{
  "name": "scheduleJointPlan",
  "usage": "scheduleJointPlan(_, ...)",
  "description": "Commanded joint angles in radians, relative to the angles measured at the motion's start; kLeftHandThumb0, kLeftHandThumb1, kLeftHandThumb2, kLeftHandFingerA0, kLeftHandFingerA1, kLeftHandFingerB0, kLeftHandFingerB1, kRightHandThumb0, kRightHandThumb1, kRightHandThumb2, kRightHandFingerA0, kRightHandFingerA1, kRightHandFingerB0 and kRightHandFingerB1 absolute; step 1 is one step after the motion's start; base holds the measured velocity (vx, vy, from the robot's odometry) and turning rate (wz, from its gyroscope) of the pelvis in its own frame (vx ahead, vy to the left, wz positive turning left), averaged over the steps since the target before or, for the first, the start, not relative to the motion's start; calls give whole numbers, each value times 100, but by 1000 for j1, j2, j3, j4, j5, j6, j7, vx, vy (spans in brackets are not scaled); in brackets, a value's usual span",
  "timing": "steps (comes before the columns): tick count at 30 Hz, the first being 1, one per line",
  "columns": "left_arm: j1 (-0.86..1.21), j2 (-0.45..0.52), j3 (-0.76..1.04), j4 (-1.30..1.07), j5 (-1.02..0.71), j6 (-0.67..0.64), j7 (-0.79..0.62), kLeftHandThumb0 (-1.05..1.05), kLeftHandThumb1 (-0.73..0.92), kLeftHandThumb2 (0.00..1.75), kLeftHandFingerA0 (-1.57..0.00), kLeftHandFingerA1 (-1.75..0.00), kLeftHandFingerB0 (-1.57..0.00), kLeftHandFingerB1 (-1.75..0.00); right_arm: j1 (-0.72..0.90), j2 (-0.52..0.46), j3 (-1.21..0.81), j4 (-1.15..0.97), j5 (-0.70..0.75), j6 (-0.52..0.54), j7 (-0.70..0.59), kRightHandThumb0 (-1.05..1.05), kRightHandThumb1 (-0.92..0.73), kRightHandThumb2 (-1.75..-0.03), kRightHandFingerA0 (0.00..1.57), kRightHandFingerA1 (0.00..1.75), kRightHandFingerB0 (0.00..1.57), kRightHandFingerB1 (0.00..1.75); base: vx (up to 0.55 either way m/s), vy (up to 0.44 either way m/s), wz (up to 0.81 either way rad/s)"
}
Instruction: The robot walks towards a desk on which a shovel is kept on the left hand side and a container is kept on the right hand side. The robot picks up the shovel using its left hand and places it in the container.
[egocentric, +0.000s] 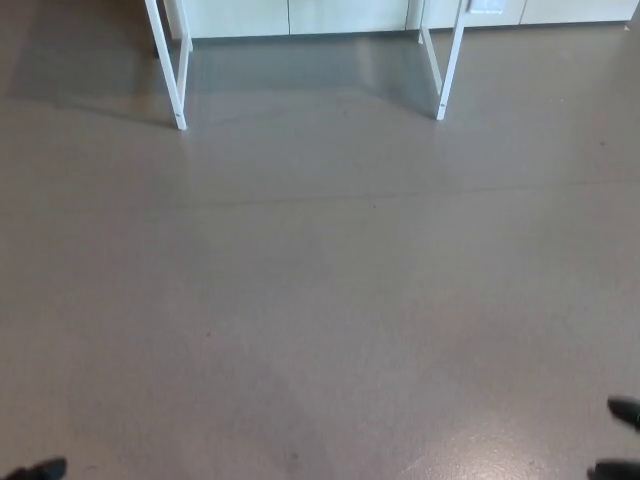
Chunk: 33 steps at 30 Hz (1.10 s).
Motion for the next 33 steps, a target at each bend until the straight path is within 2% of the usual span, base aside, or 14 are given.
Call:
scheduleJointPlan(1,6,-2,61,-38,-123,-76,-110,-27,65,61,-38,-40,-32,-32,35,0,-41,-99,102,39,68,-17,-40,-86,52,66,19,52,0,0,0)
scheduleJointPlan(16,18,3,63,-38,-119,-89,-130,-26,63,59,-37,-38,-32,-31,59,0,-40,-119,106,59,77,-17,-41,-87,53,67,20,52,-8,-18,7)
scheduleJointPlan(20,20,7,61,-27,-118,-102,-141,-26,63,59,-36,-38,-31,-31,68,0,-39,-124,105,58,79,-18,-40,-86,54,67,20,53,93,187,-15)
scheduleJointPlan(25,21,6,60,-31,-123,-96,-136,-25,64,59,-37,-39,-33,-31,68,-4,-35,-124,96,56,81,-19,-40,-86,54,67,20,52,198,460,-23)
scheduleJointPlan(33,25,12,58,-48,-129,-80,-138,-24,65,59,-37,-39,-32,-32,73,-2,-28,-120,88,49,80,-20,-39,-86,56,68,21,53,216,20,9)
